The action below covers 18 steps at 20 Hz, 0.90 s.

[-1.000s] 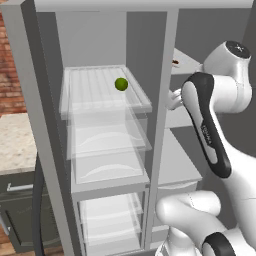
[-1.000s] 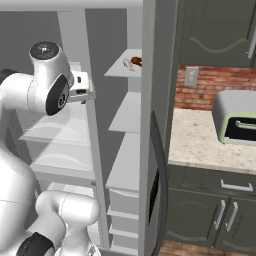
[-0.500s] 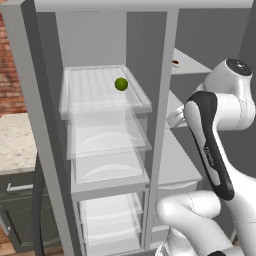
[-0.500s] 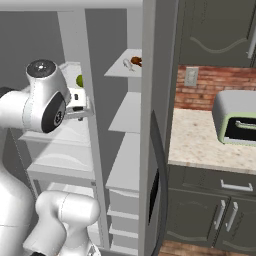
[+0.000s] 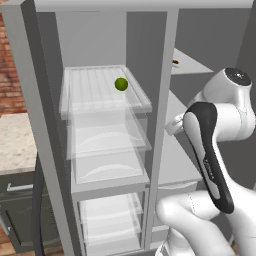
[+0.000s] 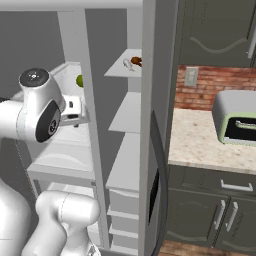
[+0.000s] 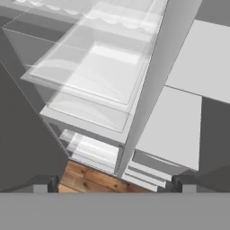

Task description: There's a fish in the fridge that needs to be moved to the freezer for freezing. Pick up the fish from the fridge, place it on any shelf in the freezer, and close the fridge and freezer doors when done.

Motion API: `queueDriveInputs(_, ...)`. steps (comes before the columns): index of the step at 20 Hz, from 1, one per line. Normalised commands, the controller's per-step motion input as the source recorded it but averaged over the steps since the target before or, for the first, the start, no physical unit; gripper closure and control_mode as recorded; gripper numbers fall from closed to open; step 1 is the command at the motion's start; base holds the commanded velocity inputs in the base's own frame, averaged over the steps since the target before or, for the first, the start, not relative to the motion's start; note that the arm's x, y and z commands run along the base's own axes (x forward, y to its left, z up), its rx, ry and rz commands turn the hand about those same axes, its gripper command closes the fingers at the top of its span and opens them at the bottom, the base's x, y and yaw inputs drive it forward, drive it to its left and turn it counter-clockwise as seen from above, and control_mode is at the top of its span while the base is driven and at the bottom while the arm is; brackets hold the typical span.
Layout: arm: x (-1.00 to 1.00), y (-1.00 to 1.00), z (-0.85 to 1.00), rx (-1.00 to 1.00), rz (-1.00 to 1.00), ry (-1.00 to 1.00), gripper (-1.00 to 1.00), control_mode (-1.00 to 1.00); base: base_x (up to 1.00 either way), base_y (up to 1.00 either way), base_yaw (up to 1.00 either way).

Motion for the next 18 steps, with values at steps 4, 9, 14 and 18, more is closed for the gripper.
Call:
queueDriveInputs(4, -0.44, 0.0, -0.03, 0.0, -0.08, 0.01, -1.0, -1.0, 0.0, 0.0, 0.0)
queueDriveInputs(9, -0.24, 0.0, -0.03, 0.0, -0.05, 0.01, -1.0, 1.0, -0.36, 0.0, -0.08)
queueDriveInputs(14, 0.0, 0.0, 0.0, 0.0, 0.0, 0.0, -1.0, 1.0, -0.6, 0.38, -0.06)
queueDriveInputs(18, 0.0, 0.0, 0.0, 0.0, 0.0, 0.0, -1.0, 1.0, -0.51, 0.5, 0.0)
